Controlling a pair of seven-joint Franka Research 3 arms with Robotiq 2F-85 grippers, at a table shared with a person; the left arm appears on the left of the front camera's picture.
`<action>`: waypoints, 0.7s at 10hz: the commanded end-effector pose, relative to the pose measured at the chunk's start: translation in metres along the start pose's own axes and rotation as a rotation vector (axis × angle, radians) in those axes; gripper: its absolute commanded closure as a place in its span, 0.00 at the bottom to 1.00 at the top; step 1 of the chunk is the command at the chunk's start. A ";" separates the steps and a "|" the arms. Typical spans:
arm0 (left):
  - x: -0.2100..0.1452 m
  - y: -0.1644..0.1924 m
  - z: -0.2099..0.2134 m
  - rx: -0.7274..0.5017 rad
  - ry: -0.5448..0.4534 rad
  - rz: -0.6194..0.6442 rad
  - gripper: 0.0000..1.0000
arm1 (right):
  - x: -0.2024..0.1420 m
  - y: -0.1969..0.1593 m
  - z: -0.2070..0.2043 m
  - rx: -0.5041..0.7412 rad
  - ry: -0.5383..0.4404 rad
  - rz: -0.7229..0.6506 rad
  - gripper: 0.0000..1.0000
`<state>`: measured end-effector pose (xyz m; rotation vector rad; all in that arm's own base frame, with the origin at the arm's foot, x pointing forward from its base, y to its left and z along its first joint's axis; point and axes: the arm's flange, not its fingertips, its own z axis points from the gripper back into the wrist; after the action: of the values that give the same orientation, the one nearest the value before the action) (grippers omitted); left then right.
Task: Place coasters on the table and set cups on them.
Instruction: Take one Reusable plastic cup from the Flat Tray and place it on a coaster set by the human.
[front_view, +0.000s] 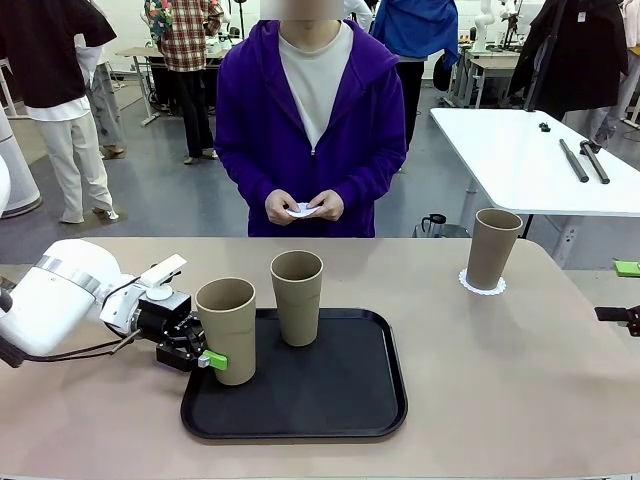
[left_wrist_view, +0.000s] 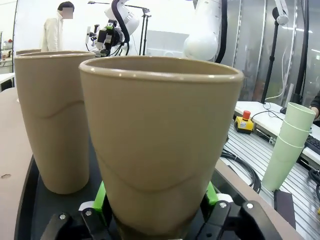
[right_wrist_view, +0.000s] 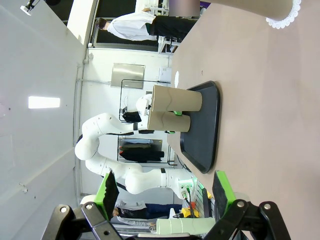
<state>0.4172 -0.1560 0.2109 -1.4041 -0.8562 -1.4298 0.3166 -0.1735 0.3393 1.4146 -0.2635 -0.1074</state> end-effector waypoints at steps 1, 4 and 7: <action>0.017 -0.015 0.012 0.032 -0.002 -0.018 0.74 | 0.000 0.001 -0.001 0.009 -0.002 0.006 0.00; 0.124 -0.065 0.051 0.235 -0.045 0.054 0.74 | 0.000 0.001 -0.001 0.009 -0.002 0.006 0.00; 0.197 -0.091 0.066 0.308 -0.032 0.054 0.74 | 0.000 0.001 -0.001 0.009 -0.002 0.006 0.00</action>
<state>0.3781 -0.0852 0.4136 -1.2383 -1.0005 -1.2193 0.3166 -0.1736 0.3391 1.4149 -0.2629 -0.1080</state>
